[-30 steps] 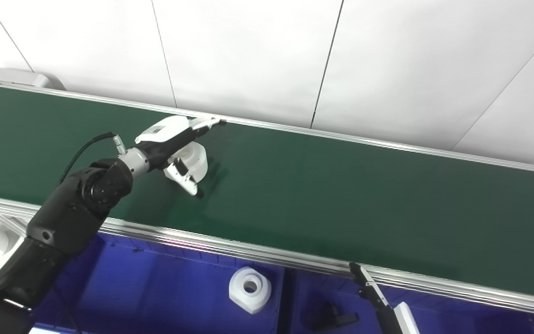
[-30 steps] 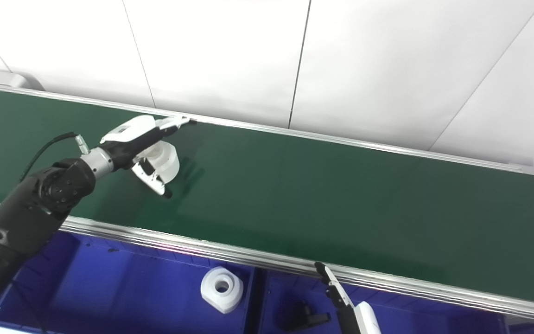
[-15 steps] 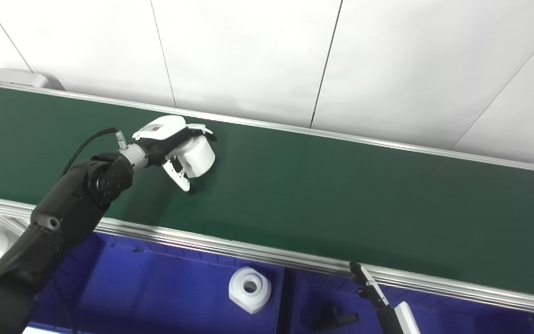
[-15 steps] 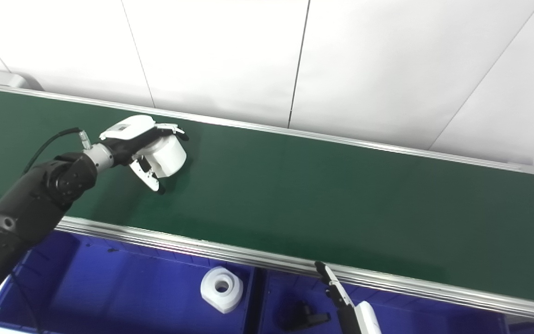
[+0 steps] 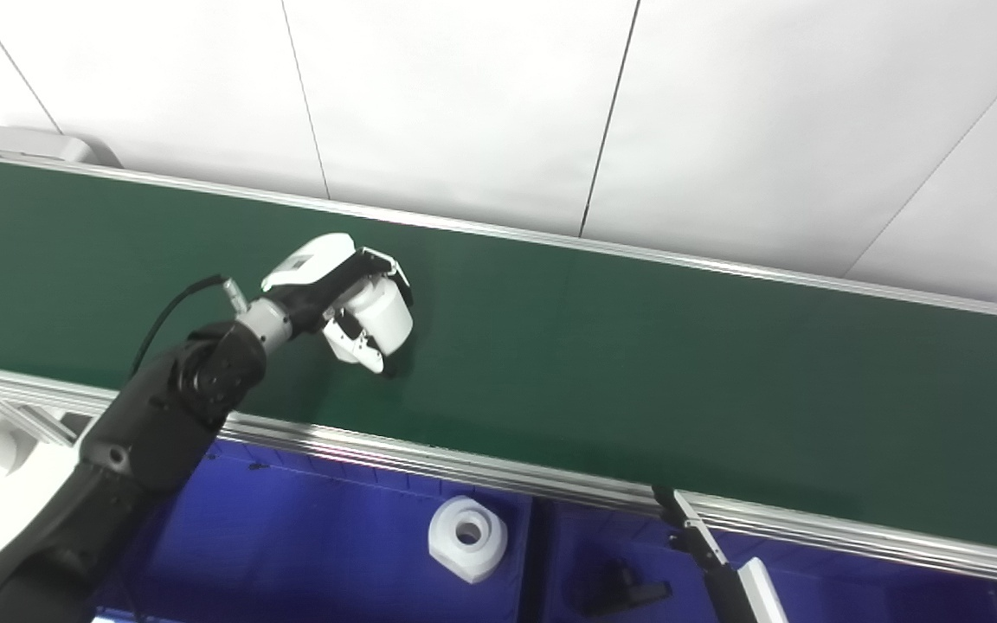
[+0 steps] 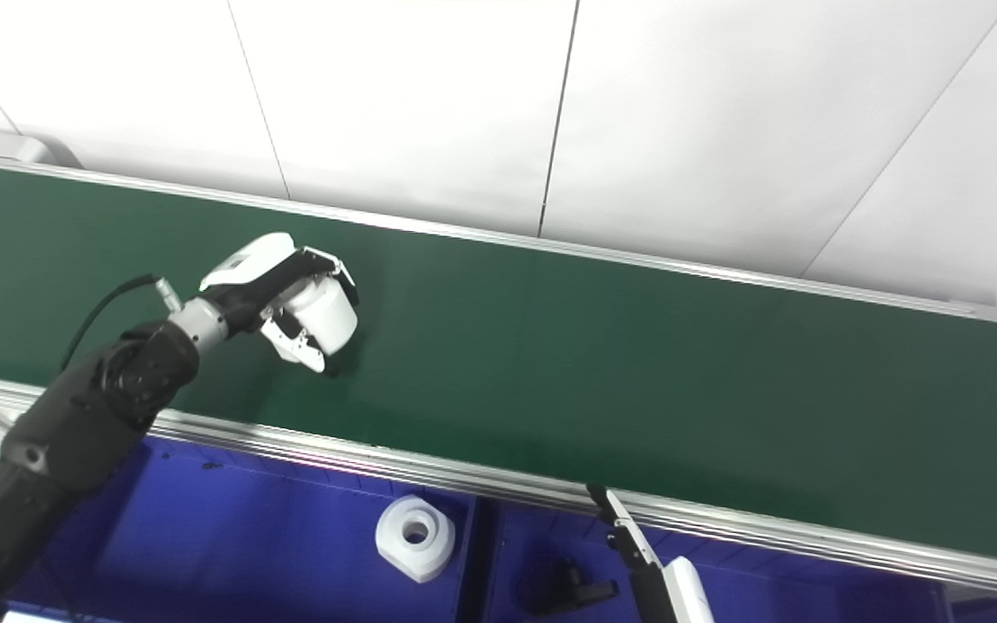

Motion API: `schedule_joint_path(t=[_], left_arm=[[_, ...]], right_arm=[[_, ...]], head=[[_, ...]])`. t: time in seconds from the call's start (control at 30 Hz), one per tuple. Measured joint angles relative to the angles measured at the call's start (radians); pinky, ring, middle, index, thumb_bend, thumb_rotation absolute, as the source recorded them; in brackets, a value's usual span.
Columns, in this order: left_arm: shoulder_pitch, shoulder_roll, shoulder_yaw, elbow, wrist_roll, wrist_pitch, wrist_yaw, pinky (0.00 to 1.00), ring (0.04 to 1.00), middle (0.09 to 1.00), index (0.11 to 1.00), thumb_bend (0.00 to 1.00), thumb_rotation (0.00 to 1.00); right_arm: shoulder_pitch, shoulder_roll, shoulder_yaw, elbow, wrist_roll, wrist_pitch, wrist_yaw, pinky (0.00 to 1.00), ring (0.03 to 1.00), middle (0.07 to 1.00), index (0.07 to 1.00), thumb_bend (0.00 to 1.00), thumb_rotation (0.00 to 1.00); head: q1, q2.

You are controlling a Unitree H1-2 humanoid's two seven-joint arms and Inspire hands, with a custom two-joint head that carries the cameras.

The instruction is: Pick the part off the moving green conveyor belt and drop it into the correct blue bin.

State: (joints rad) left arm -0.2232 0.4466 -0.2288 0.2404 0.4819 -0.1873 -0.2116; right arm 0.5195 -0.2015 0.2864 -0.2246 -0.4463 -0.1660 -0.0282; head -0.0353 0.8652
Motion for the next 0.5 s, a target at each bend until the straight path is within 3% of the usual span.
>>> schedule_joint_path(t=[0.13, 0.3, 0.47, 0.5], left_arm=[[0.051, -0.001, 0.048, -0.095, -0.093, -0.048, 0.001, 0.35, 0.37, 0.478, 0.545, 0.49, 0.0], [0.163, -0.01, 0.074, -0.254, -0.257, -0.116, -0.016, 0.43, 0.415, 0.5, 0.523, 0.5, 0.0], [0.273, -0.038, 0.063, -0.282, -0.263, -0.157, -0.018, 0.43, 0.429, 0.512, 0.503, 0.5, 0.0], [0.291, -0.039, 0.061, -0.282, -0.263, -0.164, -0.02, 0.43, 0.428, 0.513, 0.503, 0.5, 0.0]], right_arm=[[0.01, 0.005, 0.001, -0.032, -0.004, 0.001, 0.004, 0.83, 0.9, 0.927, 0.939, 0.81, 0.43], [0.018, 0.018, 0.002, -0.061, -0.034, 0.005, 0.016, 0.81, 0.892, 0.926, 0.94, 0.82, 0.47], [0.025, 0.026, 0.002, -0.087, -0.042, 0.012, 0.029, 0.81, 0.89, 0.926, 0.942, 0.81, 0.46], [0.025, 0.027, 0.002, -0.094, -0.045, 0.013, 0.032, 0.81, 0.889, 0.925, 0.94, 0.81, 0.47]], head=[[-0.015, 0.02], [-0.043, 0.052], [-0.071, 0.075], [-0.115, 0.078]])
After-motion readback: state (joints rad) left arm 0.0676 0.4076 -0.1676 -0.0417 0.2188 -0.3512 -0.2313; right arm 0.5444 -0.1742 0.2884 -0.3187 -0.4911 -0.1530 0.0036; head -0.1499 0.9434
